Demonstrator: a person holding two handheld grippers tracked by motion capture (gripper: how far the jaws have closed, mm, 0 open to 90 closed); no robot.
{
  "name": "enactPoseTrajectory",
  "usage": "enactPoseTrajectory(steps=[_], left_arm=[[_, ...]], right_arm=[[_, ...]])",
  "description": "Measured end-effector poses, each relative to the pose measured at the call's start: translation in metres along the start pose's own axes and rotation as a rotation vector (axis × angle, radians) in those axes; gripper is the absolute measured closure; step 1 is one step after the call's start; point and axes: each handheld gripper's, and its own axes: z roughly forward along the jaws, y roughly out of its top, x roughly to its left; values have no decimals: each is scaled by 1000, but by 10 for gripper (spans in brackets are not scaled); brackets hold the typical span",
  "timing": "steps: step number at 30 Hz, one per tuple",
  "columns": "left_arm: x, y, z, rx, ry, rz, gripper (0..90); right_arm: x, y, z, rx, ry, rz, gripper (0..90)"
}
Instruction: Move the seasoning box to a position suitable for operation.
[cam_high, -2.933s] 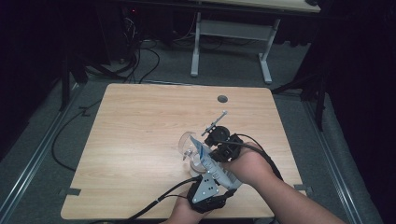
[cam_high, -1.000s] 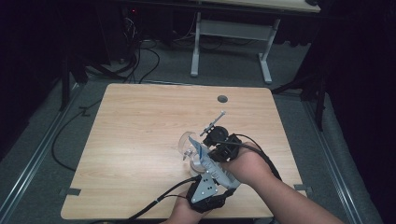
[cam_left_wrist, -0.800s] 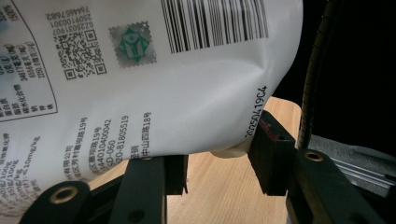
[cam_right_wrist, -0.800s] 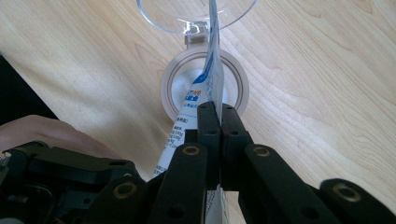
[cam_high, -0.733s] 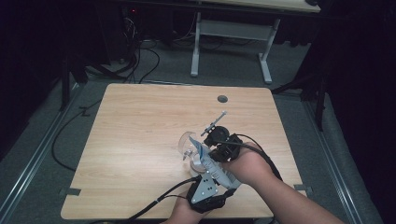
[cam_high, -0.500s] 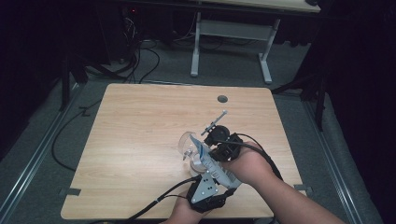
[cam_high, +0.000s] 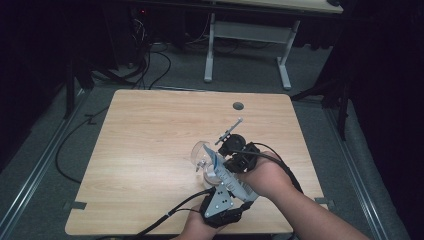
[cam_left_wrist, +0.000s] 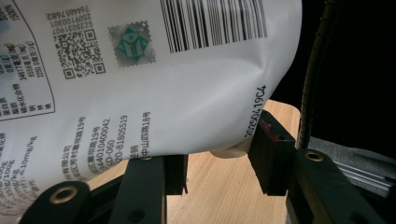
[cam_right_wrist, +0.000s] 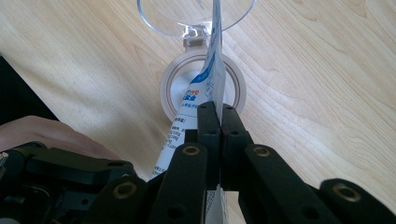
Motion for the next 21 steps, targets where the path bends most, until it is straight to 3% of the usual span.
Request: enactPoseTrajectory(steps=[21], left_arm=[[0, 0, 0, -2, -3, -3, 607]], right_arm=[[1, 1, 1, 4, -4, -5, 898]])
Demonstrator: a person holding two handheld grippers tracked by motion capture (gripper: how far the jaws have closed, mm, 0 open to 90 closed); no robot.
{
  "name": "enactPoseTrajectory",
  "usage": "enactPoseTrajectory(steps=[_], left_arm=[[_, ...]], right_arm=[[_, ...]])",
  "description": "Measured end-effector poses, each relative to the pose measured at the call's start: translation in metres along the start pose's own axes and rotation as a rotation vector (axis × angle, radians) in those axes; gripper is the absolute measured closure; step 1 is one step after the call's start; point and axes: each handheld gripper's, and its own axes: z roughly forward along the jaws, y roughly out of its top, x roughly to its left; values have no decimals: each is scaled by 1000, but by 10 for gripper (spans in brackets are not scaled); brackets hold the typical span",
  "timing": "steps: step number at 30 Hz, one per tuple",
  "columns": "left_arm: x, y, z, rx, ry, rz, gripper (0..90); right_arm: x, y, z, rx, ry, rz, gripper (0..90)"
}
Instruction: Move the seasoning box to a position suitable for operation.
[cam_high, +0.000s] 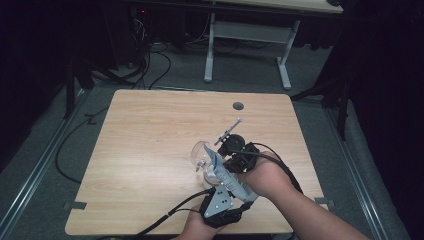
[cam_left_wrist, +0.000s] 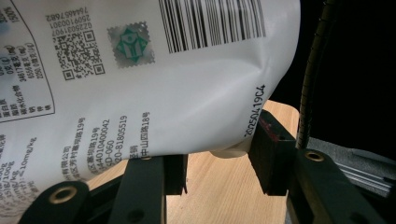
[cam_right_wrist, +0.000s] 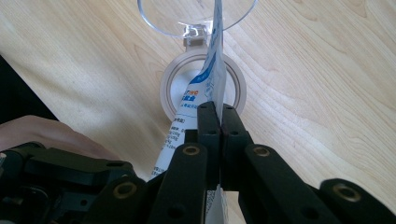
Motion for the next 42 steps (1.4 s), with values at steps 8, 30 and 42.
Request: enactPoseTrajectory(steps=[8, 30, 42], left_arm=[[-1, 0, 0, -2, -6, -7, 601], [0, 0, -1, -7, -6, -6, 592], [-1, 1, -1, -12, -12, -7, 591]], right_arm=[[0, 0, 1, 3, -1, -2, 898], [1, 3, 3, 2, 0, -7, 898], [0, 2, 2, -1, -1, -8, 898]])
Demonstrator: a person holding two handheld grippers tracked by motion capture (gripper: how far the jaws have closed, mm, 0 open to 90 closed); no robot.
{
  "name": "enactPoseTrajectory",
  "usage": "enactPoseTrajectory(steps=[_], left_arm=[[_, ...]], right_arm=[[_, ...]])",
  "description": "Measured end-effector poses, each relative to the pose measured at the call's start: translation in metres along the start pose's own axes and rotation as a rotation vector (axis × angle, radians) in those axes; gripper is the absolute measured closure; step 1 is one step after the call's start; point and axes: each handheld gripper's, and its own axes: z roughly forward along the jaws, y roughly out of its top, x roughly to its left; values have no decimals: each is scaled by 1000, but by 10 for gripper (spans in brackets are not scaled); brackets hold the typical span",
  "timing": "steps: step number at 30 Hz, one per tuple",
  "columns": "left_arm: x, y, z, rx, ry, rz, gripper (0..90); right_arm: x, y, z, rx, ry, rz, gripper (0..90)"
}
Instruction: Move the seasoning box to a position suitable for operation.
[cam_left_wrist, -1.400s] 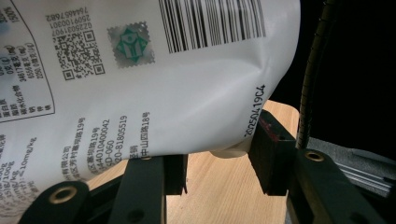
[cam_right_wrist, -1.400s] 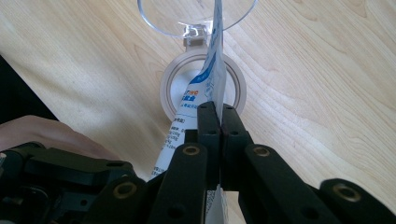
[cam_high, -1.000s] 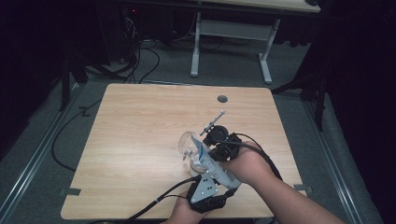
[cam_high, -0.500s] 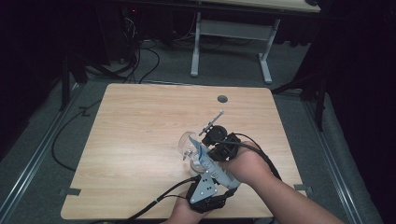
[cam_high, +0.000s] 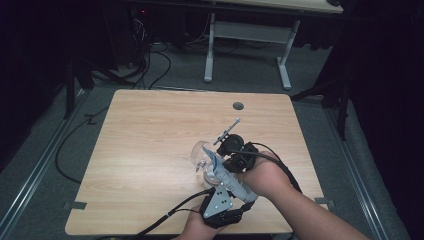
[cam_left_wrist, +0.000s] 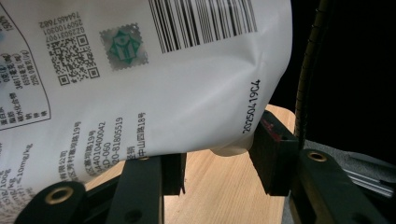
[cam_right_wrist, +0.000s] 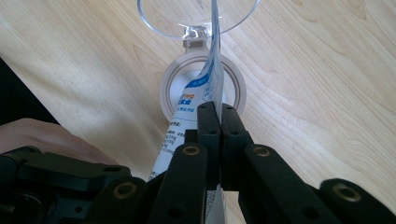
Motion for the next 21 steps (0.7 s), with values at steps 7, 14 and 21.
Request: enactPoseTrajectory(steps=[7, 14, 21], left_arm=[[0, 1, 0, -3, 3, 4, 584], [1, 2, 0, -6, 4, 4, 580], [0, 2, 0, -1, 5, 8, 579]], right_arm=[[0, 1, 0, 2, -3, -1, 898], [1, 3, -1, 4, -2, -5, 898], [0, 3, 1, 4, 2, -5, 898]])
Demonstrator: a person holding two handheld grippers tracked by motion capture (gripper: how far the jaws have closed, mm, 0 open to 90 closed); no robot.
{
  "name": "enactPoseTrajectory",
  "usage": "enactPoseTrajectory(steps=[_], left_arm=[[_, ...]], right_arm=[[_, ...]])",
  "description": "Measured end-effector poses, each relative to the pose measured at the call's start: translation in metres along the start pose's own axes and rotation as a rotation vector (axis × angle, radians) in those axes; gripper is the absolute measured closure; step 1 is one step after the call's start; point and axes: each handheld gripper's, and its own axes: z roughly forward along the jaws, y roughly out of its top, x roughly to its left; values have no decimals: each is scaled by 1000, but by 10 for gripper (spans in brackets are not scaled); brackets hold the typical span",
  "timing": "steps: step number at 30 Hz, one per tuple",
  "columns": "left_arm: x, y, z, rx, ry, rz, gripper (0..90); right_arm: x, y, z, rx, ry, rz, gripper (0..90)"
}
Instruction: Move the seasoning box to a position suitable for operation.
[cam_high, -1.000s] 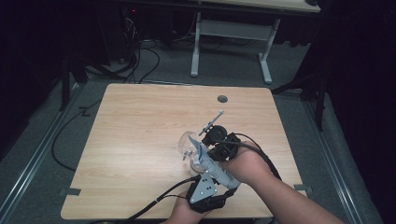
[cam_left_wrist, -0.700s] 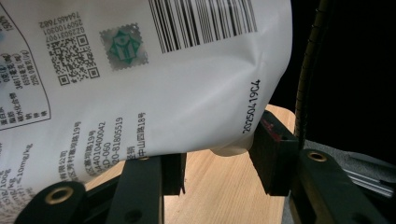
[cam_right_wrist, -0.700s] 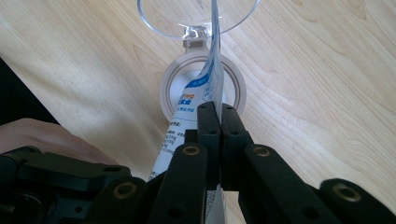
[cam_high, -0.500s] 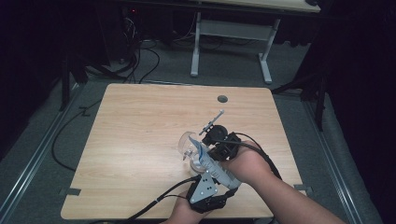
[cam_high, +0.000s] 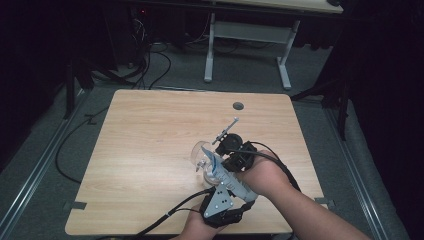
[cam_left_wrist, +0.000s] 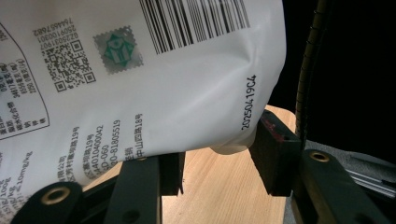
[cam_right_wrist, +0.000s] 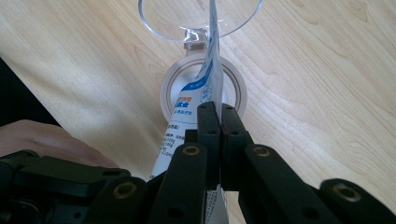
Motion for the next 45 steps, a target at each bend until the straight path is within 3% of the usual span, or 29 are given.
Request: enactPoseTrajectory(steps=[45], left_arm=[[1, 1, 0, -13, 12, 3, 584]], right_arm=[[1, 3, 0, 1, -2, -17, 898]])
